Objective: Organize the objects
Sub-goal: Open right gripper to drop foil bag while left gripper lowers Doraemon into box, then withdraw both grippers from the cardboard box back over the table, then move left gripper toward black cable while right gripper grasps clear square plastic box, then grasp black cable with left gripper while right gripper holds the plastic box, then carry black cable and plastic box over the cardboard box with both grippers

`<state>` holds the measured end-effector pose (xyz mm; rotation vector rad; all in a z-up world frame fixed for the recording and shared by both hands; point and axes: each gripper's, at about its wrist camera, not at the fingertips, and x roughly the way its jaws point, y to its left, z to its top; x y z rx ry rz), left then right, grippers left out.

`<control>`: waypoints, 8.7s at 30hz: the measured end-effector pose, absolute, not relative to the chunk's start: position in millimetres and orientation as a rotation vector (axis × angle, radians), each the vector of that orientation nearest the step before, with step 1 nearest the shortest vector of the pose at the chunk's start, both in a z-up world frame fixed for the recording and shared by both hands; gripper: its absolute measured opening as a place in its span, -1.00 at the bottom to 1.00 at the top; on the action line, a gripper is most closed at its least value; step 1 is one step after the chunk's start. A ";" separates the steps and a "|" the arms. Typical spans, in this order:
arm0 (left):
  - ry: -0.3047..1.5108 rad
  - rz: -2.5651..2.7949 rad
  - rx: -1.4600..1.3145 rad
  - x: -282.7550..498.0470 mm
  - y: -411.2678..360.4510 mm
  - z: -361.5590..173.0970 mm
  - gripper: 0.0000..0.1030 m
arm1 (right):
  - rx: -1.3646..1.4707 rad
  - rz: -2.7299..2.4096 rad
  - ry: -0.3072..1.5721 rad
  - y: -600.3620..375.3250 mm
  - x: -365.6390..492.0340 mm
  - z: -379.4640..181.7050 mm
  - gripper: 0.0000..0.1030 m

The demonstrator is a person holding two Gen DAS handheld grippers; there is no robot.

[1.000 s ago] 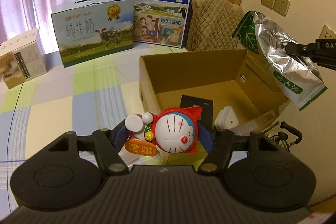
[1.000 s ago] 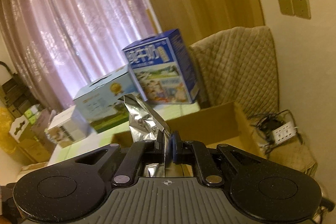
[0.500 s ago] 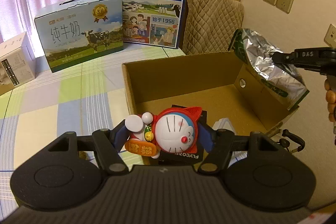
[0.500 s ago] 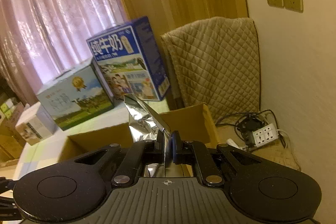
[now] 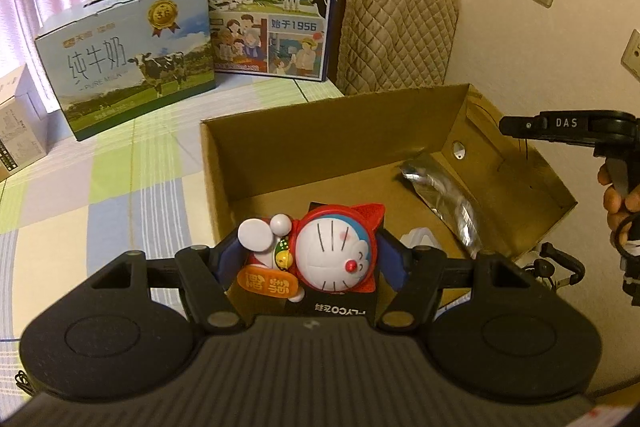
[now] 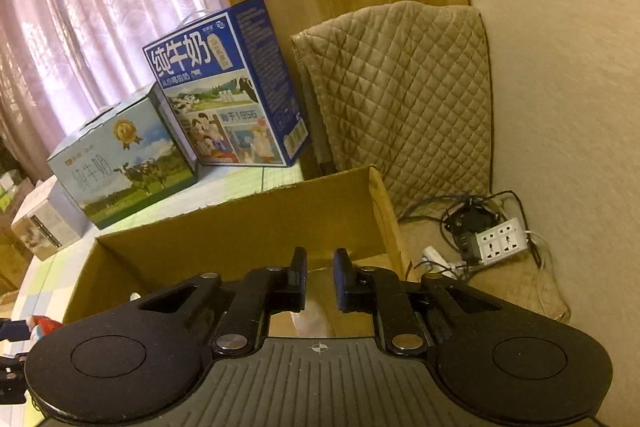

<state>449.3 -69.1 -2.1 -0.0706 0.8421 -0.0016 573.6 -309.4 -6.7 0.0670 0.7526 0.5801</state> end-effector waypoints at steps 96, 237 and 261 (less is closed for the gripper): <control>0.832 0.076 -0.156 350.7 -42.0 26.9 0.76 | -0.175 0.808 0.769 -270.4 403.0 9.5 0.33; 1.091 0.363 -0.246 275.6 229.9 -124.1 -0.74 | -0.233 0.640 1.110 -87.6 339.3 -122.2 0.25; 1.122 0.246 -0.207 261.9 159.7 -118.2 -0.77 | -0.282 0.757 1.084 -105.3 311.8 -124.0 0.02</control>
